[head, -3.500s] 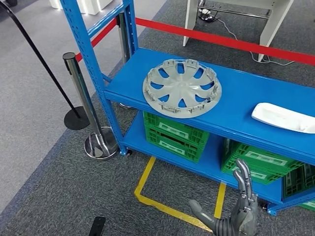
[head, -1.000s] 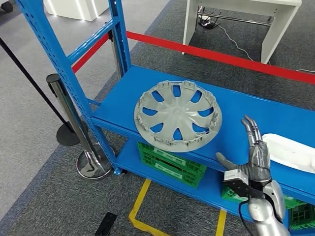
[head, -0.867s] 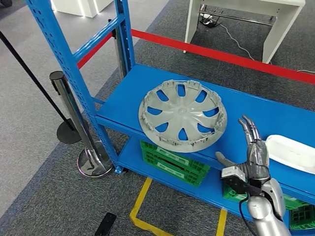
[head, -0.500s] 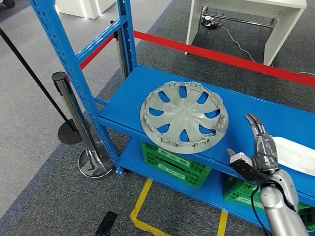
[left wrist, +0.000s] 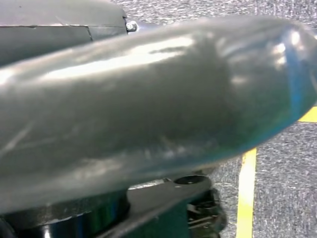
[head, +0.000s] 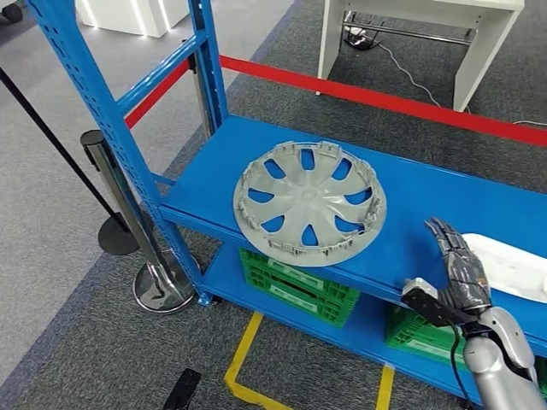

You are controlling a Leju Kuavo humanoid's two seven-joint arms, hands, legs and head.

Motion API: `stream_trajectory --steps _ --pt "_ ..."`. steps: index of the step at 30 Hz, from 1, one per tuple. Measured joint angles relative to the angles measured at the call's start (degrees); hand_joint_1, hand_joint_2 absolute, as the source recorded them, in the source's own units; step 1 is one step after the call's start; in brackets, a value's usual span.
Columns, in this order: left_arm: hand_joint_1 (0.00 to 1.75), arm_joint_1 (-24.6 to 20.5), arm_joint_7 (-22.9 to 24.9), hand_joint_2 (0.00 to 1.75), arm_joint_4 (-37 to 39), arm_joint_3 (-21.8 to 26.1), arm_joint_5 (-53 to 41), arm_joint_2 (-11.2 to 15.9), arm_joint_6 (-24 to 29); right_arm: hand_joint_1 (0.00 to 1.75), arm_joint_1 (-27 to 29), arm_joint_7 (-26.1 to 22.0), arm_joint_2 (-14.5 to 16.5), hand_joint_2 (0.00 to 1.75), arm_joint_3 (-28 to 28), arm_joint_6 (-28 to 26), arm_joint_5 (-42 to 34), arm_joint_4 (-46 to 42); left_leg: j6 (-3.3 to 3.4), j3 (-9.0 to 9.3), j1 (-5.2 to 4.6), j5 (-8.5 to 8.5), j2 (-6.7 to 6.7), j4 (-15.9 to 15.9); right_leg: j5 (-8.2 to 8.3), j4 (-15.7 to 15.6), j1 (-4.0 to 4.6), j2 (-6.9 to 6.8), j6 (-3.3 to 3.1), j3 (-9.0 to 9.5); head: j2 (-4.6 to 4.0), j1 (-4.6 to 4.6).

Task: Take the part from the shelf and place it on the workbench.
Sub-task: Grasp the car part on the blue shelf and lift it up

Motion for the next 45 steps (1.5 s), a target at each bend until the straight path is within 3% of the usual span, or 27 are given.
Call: stream_trajectory --steps 3,5,8,9,10,11,12,13,15,16,20,22,24,25,26,27,29,30,32,35,37,39,40,41,42,45 --pt "0.00 -0.07 0.02 0.00 0.00 0.00 0.08 0.04 -0.03 0.00 0.43 0.00 -0.49 1.75 -0.06 0.16 -0.04 -0.15 0.70 0.66 -0.14 -0.25 -0.02 -1.86 -0.02 -0.13 0.03 0.03 0.97 -0.21 0.00 0.03" --pt "0.00 -0.08 0.01 0.00 0.00 0.01 0.13 0.02 -0.04 0.00 0.64 -0.01 -0.70 1.75 -0.14 0.22 -0.08 -0.39 1.35 0.89 0.03 0.02 -0.03 -2.39 -1.10 1.08 -0.08 -0.02 1.54 -0.90 0.00 0.15" --pt "0.00 -0.12 -0.01 0.00 0.00 0.01 0.13 0.00 -0.10 0.00 1.48 -0.02 -1.13 1.75 -0.71 0.39 -0.36 -0.87 2.01 1.04 0.11 0.09 -0.01 -2.66 -5.88 10.38 -0.15 -0.01 1.99 -5.39 0.00 0.32" --pt "0.00 -0.05 0.01 0.00 0.00 0.01 0.19 0.01 -0.19 0.00 2.10 -0.01 -1.28 1.75 -0.97 0.55 -0.43 -1.10 2.09 1.04 0.08 0.05 -0.02 -2.65 -6.99 13.63 -0.16 -0.01 2.12 -7.02 0.00 0.30" --pt "0.00 0.01 0.06 0.00 0.00 0.04 0.42 0.01 -0.39 0.00 2.85 -0.01 -1.48 1.75 -1.22 0.78 -0.43 -1.44 2.12 1.05 0.06 0.02 -0.05 -2.63 -7.08 15.20 -0.17 -0.01 2.22 -7.91 0.00 0.31" --pt "0.00 0.06 0.14 0.00 0.00 0.16 0.83 0.02 -0.70 0.00 3.58 -0.01 -1.74 1.75 -1.44 1.07 -0.30 -1.89 2.11 1.08 0.05 -0.01 -0.10 -2.60 -6.18 14.77 -0.19 -0.02 2.28 -7.83 0.00 0.31" --pt "0.00 0.09 0.22 0.00 0.00 0.38 1.40 0.02 -1.14 0.00 4.21 0.03 -2.06 1.75 -1.66 1.39 -0.04 -2.46 2.04 1.15 0.05 -0.06 -0.14 -2.57 -4.34 12.10 -0.22 -0.04 2.27 -6.60 0.00 0.32" --pt "0.00 0.10 0.30 0.00 0.00 0.72 2.07 0.02 -1.60 0.00 4.73 0.14 -2.44 1.75 -1.90 1.67 0.42 -3.17 1.90 1.22 0.05 -0.16 -0.18 -2.52 -2.28 8.20 -0.25 -0.09 2.21 -4.72 0.00 0.32" --pt "0.00 0.09 0.29 0.00 0.00 1.63 3.37 0.05 -2.34 0.00 5.48 0.84 -3.26 1.75 -2.28 2.16 1.88 -4.80 1.44 1.19 -0.20 -0.39 -0.19 -2.27 -0.09 1.69 -0.19 -0.12 1.95 -1.22 0.00 0.31" --pt "0.00 0.11 0.25 0.00 0.00 2.17 3.95 0.10 -2.58 0.00 5.89 1.44 -3.70 1.75 -2.41 2.34 2.91 -5.76 1.19 1.12 -0.32 -0.43 -0.19 -2.17 0.05 0.29 -0.13 -0.09 1.76 -0.42 0.00 0.29" --pt "0.00 0.34 0.08 0.00 0.00 3.93 4.93 0.39 -2.85 0.00 7.56 3.68 -5.17 1.75 -2.76 2.10 6.95 -9.59 0.17 0.78 -0.32 -1.27 -0.14 -1.05 -0.01 -0.19 -0.24 -0.05 0.56 0.00 0.00 0.18" --pt "0.00 0.37 0.06 0.00 0.00 4.44 4.85 0.48 -2.84 0.00 7.88 4.45 -5.44 1.75 -2.91 1.08 8.74 -11.34 -0.49 -1.18 -0.14 -4.14 -0.07 3.76 -0.01 -0.29 -0.38 -0.14 -0.01 0.24 0.00 0.03" --pt "0.00 0.47 0.06 0.00 0.00 4.71 4.64 0.51 -2.82 0.00 8.35 5.28 -5.51 1.75 -2.95 -0.22 10.45 -12.65 -0.87 -4.44 0.01 -7.28 -0.03 11.04 -0.13 -0.28 -0.36 -0.19 -0.31 0.37 0.00 -0.02" --pt "0.00 0.55 0.08 0.00 0.00 4.78 4.55 0.51 -2.80 0.00 8.67 5.65 -5.53 1.75 -2.98 -0.85 11.23 -13.19 -0.92 -5.46 0.04 -7.75 -0.03 13.24 -0.18 -0.28 -0.35 -0.20 -0.35 0.43 0.00 -0.02" --pt "0.00 0.63 0.10 0.00 0.00 4.83 4.50 0.51 -2.79 0.00 8.97 6.03 -5.55 1.75 -3.04 -1.39 11.91 -13.67 -0.88 -5.60 0.06 -7.16 -0.03 13.52 -0.21 -0.27 -0.35 -0.18 -0.37 0.51 0.00 -0.03" --pt "0.00 0.68 0.12 0.00 0.00 4.89 4.44 0.51 -2.77 0.00 9.20 6.39 -5.57 1.75 -3.16 -1.89 12.55 -14.11 -0.73 -4.71 0.06 -5.57 -0.02 11.61 -0.26 -0.27 -0.34 -0.13 -0.34 0.63 0.00 -0.03" --pt "0.00 0.67 0.14 0.00 0.00 4.99 4.35 0.53 -2.73 0.00 9.38 7.04 -5.69 1.75 -3.49 -2.58 13.33 -14.80 -0.18 -1.28 -0.03 -1.78 -0.03 4.42 -0.42 -0.24 -0.27 -0.04 -0.16 0.87 0.00 -0.02" --pt "0.00 0.63 0.14 0.00 0.00 5.04 4.32 0.52 -2.72 0.00 9.38 7.20 -5.79 1.75 -3.67 -2.78 13.50 -15.05 0.09 0.20 -0.10 -0.79 -0.03 1.17 -0.51 -0.18 -0.18 0.01 0.04 0.86 0.00 -0.01" --pt "0.00 0.54 0.14 0.00 0.00 5.11 4.26 0.51 -2.70 0.00 9.39 7.32 -6.02 1.75 -3.97 -3.04 13.69 -15.41 0.44 1.33 -0.28 -0.69 -0.07 -1.54 -0.54 -0.13 -0.03 0.00 0.57 0.65 0.00 0.05" --pt "0.00 0.58 0.15 0.00 0.00 5.19 4.07 0.47 -2.69 0.00 9.50 7.49 -6.26 1.75 -4.37 -3.32 13.79 -15.81 1.19 1.49 -0.14 -0.50 -0.10 -2.31 -0.98 0.09 -0.22 -0.08 1.50 0.27 0.00 0.09" --pt "0.00 0.54 0.19 0.00 0.00 5.26 3.96 0.43 -2.70 0.00 9.52 7.59 -6.45 1.75 -4.82 -3.44 13.75 -15.99 1.78 1.72 0.07 -0.24 -0.06 -2.78 -3.43 4.03 -0.31 -0.07 1.93 -1.65 0.00 0.26" --pt "0.00 0.51 0.27 0.00 0.00 5.36 3.85 0.38 -2.73 0.00 9.73 7.93 -6.57 1.75 -5.14 -3.49 13.73 -16.00 2.01 1.71 0.00 -0.25 -0.04 -2.78 -6.70 11.47 -0.33 -0.06 2.22 -5.20 0.00 0.37" --pt "0.00 0.54 0.31 0.00 0.00 5.43 3.80 0.35 -2.75 0.00 9.92 8.16 -6.58 1.75 -5.21 -3.49 13.74 -16.00 2.03 1.71 -0.02 -0.28 -0.04 -2.76 -7.50 14.34 -0.34 -0.07 2.34 -6.68 0.00 0.36" --pt "0.00 0.56 0.32 0.00 0.00 5.49 3.77 0.34 -2.76 0.00 10.08 8.37 -6.58 1.75 -5.26 -3.49 13.78 -15.99 2.05 1.72 -0.04 -0.29 -0.04 -2.75 -7.33 15.52 -0.34 -0.07 2.42 -7.41 0.00 0.36" --pt "0.00 0.57 0.32 0.00 0.00 5.54 3.75 0.33 -2.76 0.00 10.16 8.50 -6.60 1.75 -5.31 -3.49 13.85 -15.99 2.03 1.76 -0.03 -0.31 -0.04 -2.73 -6.07 14.48 -0.36 -0.08 2.45 -7.03 0.00 0.37" --pt "0.00 0.54 0.32 0.00 0.00 5.59 3.63 0.31 -2.78 0.00 10.09 8.69 -6.68 1.75 -5.51 -3.49 14.19 -15.99 1.85 1.92 0.01 -0.43 -0.05 -2.63 -1.05 6.27 -0.44 -0.14 2.39 -3.14 0.00 0.36"
